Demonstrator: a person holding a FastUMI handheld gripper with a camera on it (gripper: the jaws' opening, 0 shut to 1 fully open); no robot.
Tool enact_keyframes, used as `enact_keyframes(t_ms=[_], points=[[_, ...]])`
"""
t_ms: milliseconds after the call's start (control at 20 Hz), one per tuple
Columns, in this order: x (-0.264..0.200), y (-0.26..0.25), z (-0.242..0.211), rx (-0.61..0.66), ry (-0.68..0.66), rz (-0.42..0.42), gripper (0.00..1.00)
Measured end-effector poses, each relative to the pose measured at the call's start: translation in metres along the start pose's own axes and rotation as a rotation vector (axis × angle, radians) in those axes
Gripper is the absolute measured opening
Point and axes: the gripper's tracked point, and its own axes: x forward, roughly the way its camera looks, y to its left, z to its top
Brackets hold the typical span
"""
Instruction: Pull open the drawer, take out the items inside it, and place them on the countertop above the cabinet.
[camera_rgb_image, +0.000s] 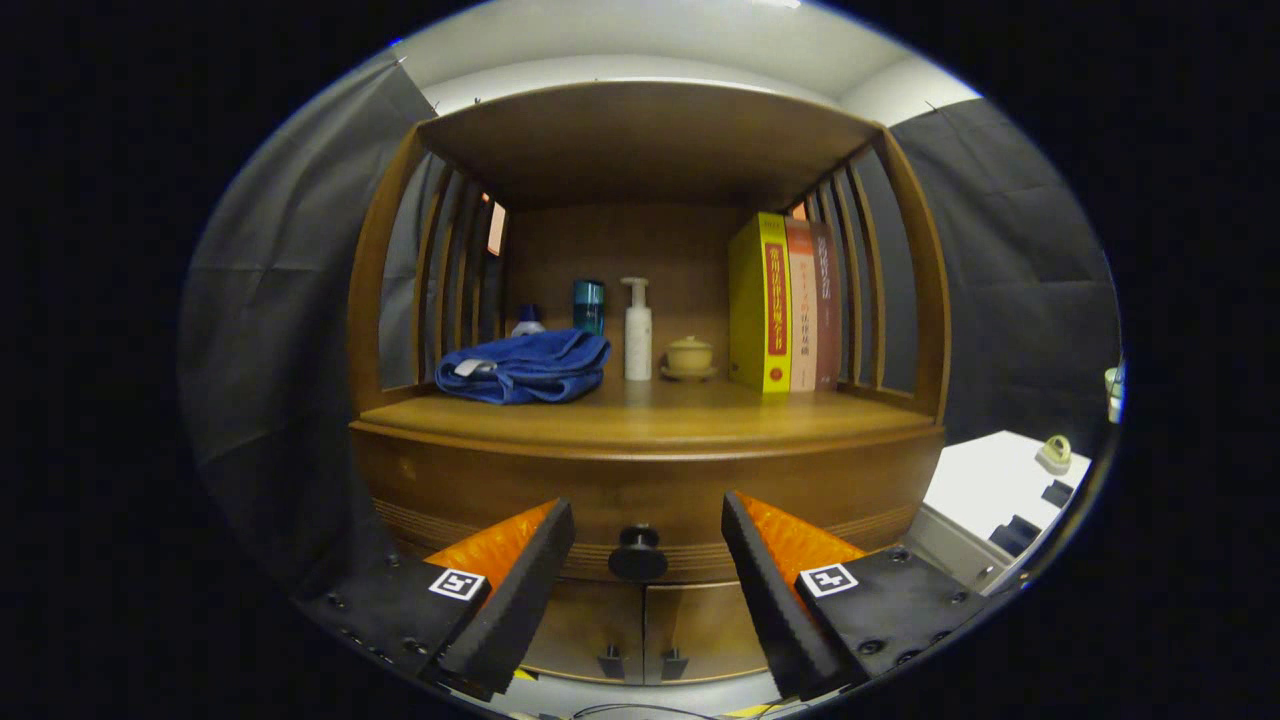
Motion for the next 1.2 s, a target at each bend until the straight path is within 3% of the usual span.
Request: enact_keyframes(t_ms=[250,450,600,750,900,1200], points=[[0.028,-0.006,-0.029,0.064,0.055,-0.002,0.87],[0.051,0.0,-0.05,0.094,0.107,0.016,0.74],[0.055,0.001,-0.058,0.094,0.126,0.015,0.57],[0.058,0.001,-0.061,0.109,0.136,0.001,0.54],[0.051,0.0,-0.062,0.079,0.143,-0.03,0.4],[0.019,0.0,-0.067,0.072,0.15,-0.029,0.4]])
